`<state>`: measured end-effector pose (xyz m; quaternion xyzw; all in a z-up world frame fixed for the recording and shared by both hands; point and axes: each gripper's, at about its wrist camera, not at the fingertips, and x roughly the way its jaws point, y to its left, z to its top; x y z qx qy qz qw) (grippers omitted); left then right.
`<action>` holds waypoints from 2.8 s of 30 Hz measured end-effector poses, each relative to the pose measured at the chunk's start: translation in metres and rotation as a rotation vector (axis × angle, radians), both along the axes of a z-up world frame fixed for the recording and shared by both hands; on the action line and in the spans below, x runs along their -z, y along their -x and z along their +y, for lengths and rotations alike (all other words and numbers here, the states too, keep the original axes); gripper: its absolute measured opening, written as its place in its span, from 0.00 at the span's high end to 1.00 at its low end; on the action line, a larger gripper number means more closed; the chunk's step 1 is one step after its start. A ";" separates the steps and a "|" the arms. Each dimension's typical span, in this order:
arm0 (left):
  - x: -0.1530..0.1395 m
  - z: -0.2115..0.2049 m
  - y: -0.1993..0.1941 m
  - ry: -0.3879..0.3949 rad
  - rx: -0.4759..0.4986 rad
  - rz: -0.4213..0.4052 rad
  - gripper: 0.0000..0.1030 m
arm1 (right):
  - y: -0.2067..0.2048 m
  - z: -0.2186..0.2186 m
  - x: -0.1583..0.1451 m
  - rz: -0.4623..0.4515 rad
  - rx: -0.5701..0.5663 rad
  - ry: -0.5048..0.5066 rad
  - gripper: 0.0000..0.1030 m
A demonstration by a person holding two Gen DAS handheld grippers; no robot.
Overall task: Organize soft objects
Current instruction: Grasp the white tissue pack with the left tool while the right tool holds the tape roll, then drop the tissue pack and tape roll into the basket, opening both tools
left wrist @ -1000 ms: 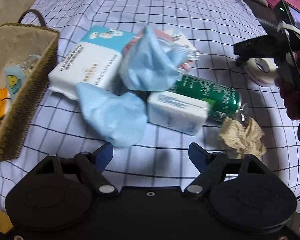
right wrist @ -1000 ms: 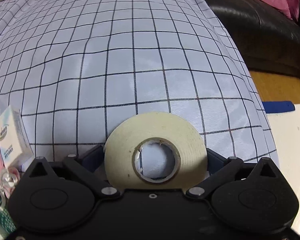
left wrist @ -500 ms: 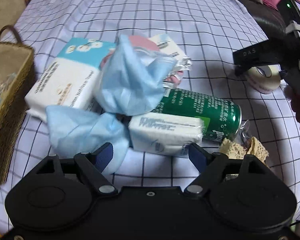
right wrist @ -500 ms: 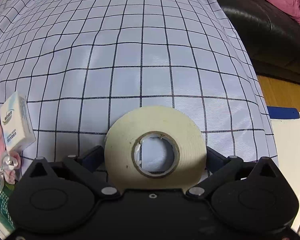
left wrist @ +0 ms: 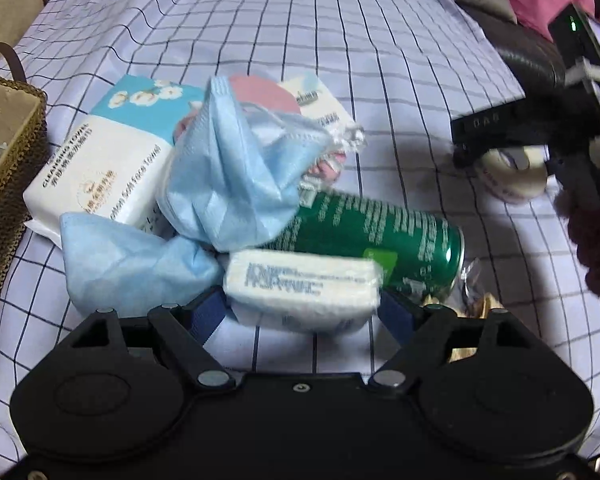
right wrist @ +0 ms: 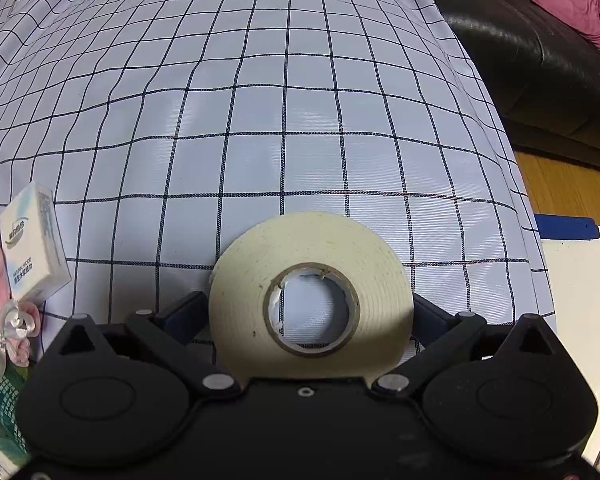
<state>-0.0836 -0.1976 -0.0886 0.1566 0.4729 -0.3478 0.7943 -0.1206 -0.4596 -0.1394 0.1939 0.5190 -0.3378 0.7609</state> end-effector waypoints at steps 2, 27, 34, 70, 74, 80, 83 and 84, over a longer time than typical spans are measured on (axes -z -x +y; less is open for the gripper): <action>-0.002 -0.002 -0.002 0.006 -0.004 -0.001 0.33 | 0.000 0.000 0.000 0.000 0.000 0.000 0.00; -0.128 0.134 -0.053 0.016 -0.296 -0.019 0.34 | -0.009 -0.005 -0.010 0.061 0.017 -0.055 0.09; -0.124 0.164 -0.087 -0.004 -0.353 0.027 0.34 | 0.008 -0.017 -0.031 0.093 0.133 -0.096 0.09; -0.116 0.226 -0.163 -0.099 -0.538 -0.007 0.20 | -0.212 0.314 -0.204 -0.456 -0.540 -0.291 0.00; -0.117 0.227 -0.158 -0.086 -0.531 0.001 0.20 | -0.205 0.298 -0.202 -0.444 -0.507 -0.270 0.00; -0.122 0.223 -0.144 -0.083 -0.498 -0.025 0.20 | -0.196 0.275 -0.197 -0.402 -0.455 -0.250 0.00; -0.126 0.219 -0.136 -0.088 -0.476 -0.051 0.20 | -0.190 0.268 -0.197 -0.377 -0.444 -0.236 0.00; -0.128 0.217 -0.134 -0.093 -0.471 -0.063 0.20 | -0.188 0.267 -0.197 -0.373 -0.442 -0.232 0.00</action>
